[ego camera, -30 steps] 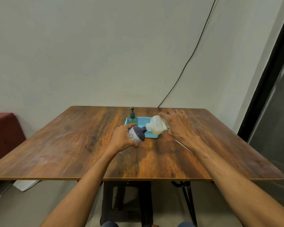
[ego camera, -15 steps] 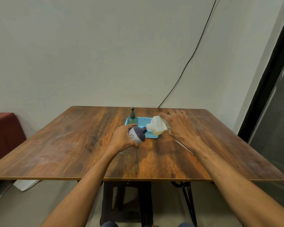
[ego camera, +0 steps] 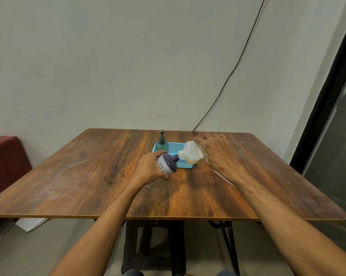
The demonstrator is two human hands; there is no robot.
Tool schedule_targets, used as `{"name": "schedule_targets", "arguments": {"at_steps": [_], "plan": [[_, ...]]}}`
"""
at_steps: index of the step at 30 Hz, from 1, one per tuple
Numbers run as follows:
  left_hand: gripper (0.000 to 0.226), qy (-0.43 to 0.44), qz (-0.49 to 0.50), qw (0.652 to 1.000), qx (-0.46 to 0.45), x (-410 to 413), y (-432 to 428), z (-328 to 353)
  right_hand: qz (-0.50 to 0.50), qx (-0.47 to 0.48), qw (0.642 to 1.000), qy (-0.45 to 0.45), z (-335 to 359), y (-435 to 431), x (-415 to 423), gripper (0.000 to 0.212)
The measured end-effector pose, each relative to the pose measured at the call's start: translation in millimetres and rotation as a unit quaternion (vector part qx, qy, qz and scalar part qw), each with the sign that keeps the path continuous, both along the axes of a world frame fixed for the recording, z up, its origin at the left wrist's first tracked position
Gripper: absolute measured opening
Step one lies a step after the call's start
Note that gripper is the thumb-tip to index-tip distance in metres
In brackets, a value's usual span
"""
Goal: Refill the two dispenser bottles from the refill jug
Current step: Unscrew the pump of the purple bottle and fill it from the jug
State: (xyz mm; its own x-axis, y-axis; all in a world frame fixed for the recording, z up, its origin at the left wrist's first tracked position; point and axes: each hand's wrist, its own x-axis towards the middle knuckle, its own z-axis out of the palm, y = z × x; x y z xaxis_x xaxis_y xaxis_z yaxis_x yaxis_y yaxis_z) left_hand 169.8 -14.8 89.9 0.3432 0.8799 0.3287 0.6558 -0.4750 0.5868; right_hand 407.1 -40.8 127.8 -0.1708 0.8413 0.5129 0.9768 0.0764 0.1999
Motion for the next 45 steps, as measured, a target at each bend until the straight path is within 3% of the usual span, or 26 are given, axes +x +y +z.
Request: {"name": "schedule_targets", "arguments": {"at_steps": [45], "plan": [[0.077, -0.027, -0.009, 1.000, -0.009, 3.9, 5.1, -7.1, -0.008, 0.006, 1.000, -0.006, 5.8, -6.5, -2.3, 0.067]]}}
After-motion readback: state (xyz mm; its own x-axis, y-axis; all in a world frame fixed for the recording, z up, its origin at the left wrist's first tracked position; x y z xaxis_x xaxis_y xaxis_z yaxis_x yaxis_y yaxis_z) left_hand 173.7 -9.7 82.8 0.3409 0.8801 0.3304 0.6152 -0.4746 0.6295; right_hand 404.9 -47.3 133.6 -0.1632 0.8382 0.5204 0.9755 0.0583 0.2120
